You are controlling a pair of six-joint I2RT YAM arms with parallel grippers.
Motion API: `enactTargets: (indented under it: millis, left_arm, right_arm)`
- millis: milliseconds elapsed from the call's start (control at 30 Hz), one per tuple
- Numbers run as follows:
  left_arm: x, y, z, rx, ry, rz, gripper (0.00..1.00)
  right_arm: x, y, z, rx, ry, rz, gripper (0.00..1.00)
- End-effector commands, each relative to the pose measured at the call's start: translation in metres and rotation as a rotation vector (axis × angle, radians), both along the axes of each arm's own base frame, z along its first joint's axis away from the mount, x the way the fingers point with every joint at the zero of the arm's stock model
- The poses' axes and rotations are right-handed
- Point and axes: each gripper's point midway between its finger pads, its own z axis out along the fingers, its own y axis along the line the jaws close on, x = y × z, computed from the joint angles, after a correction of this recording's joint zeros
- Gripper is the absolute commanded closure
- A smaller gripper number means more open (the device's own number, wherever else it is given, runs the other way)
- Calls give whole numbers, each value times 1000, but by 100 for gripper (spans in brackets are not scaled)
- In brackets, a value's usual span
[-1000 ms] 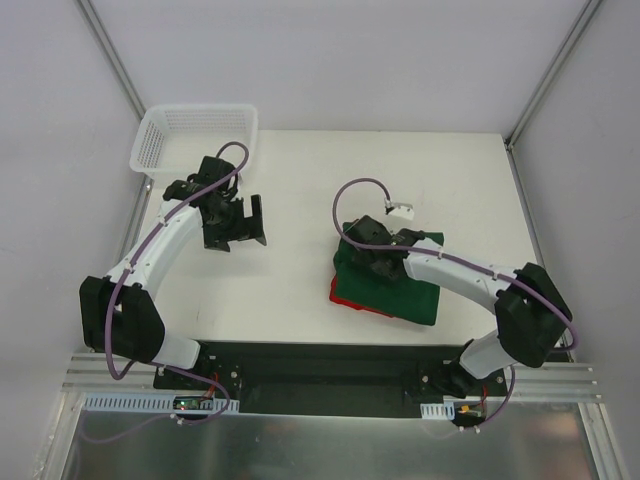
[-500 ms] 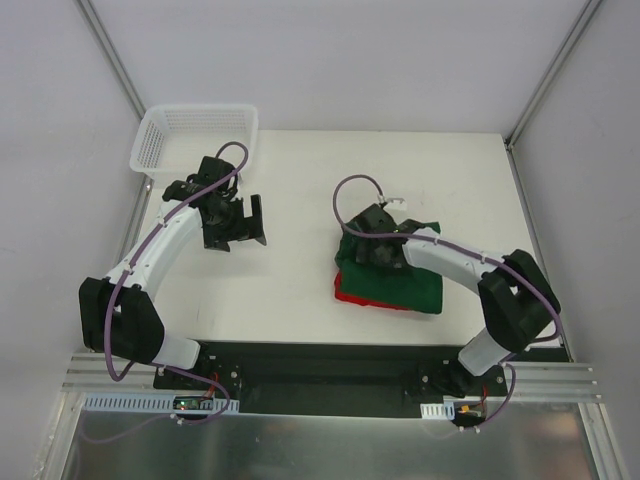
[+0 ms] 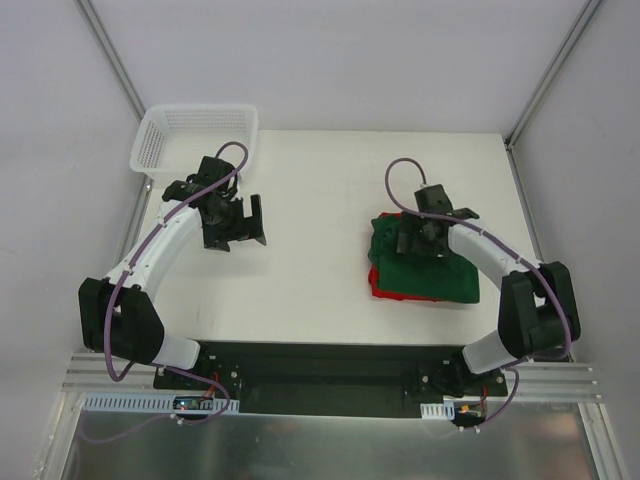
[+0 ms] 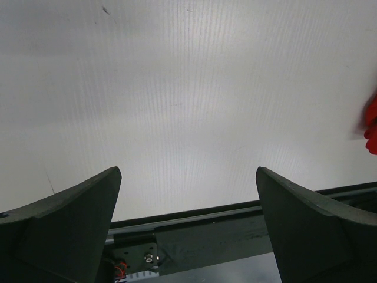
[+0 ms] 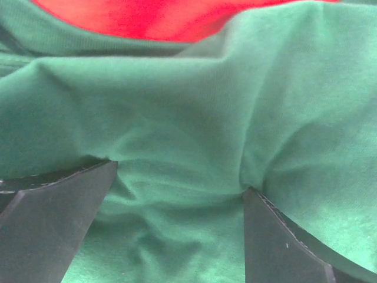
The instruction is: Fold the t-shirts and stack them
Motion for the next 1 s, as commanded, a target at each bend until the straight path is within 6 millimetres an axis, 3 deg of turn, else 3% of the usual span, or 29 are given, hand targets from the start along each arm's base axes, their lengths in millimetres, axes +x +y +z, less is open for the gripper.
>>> enactTargets:
  millis: [0, 133, 233, 333, 467, 533, 700, 800, 967]
  left_arm:
    - [-1, 2, 9, 14, -40, -14, 1]
    - [-1, 1, 10, 9, -44, -24, 1]
    - [-1, 1, 9, 12, -40, -25, 1]
    - [-1, 0, 9, 7, -39, -30, 0]
    - [-3, 0, 10, 4, -42, -33, 1]
    - [-3, 0, 10, 3, -45, -33, 1]
    - [-4, -2, 10, -7, -40, -32, 1]
    - [-5, -4, 8, -5, -33, -35, 1]
    - [-5, -8, 9, -3, -33, -39, 1]
  right_arm:
    - [-38, -42, -20, 19, 95, -45, 4]
    - [-49, -69, -25, 90, 76, -171, 4]
    - [-50, -92, -17, 53, 33, -229, 4]
    - [-42, -98, -3, 27, -8, -233, 4]
    - [-37, -106, 2, -18, 13, -254, 4]
    - [-42, -125, 13, -141, 2, -292, 4]
    - [-38, -136, 62, -375, -106, -289, 4]
    - [-33, -129, 88, -459, -164, -255, 4]
    - [-19, -87, 132, -479, -293, -138, 4]
